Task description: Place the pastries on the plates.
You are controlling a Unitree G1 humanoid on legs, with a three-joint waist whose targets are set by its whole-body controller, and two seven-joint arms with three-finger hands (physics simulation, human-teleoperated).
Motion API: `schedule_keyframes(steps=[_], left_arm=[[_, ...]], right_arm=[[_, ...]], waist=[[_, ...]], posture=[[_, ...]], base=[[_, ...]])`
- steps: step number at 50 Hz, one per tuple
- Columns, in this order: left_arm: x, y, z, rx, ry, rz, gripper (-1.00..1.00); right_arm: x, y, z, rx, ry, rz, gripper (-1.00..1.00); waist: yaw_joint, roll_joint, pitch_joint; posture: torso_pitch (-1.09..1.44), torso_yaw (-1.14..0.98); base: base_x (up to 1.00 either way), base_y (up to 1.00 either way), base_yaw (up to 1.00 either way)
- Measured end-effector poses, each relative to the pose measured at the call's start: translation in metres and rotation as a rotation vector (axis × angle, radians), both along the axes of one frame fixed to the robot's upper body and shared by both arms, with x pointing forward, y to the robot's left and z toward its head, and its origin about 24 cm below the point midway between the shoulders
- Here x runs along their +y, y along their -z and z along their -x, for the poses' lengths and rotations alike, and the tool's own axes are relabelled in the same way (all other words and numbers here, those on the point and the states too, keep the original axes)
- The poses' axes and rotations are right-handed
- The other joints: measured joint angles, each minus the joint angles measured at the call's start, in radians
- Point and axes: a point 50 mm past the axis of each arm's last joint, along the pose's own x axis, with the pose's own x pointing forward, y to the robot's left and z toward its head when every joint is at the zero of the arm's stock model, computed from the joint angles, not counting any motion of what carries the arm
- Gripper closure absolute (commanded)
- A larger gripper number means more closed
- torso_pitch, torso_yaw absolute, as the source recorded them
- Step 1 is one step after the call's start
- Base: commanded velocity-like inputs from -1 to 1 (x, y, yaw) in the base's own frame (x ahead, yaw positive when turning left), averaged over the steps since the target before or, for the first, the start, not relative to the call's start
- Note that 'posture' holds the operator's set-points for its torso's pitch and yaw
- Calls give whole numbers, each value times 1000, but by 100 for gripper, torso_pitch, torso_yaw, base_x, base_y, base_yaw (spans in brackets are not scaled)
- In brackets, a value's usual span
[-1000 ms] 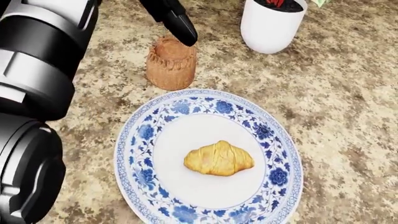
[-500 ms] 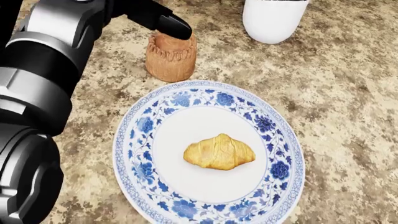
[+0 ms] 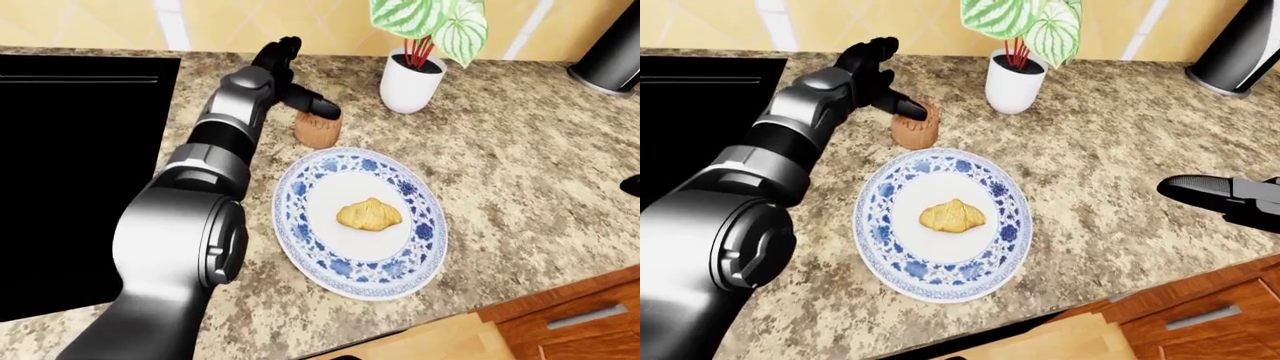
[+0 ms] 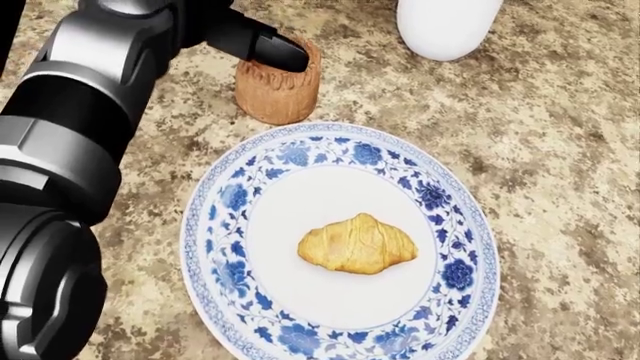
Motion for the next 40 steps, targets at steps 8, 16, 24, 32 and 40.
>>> schedule_keyframes(steps=[8,16,24,32,40], left_arm=[[2,0,1,24,62,-40,-100],[1,7,1,38,89,-107,-100],[-2,11,2,55,147,-154,-100],[-4,15,2,51,144,-192,-73],[-5,19,2,43,121,-210,-51]], right_arm=[[0,0,0,-1,8,0,-100],[1,2,-1,6,6,1,-100],[-4,4,5,7,16,-4,-100],[-2,2,3,11,7,4,-100],[-4,2,4,11,8,3,-100]], waist=[[0,0,-2],[2,-1,-2],[2,-3,-1],[2,-3,-3],[4,-5,-3]], posture=[[15,-39],[15,-39],[15,-39],[15,-39],[15,-39]], base=[[0,0,0],[0,0,0],[0,0,0],[0,0,0],[0,0,0]])
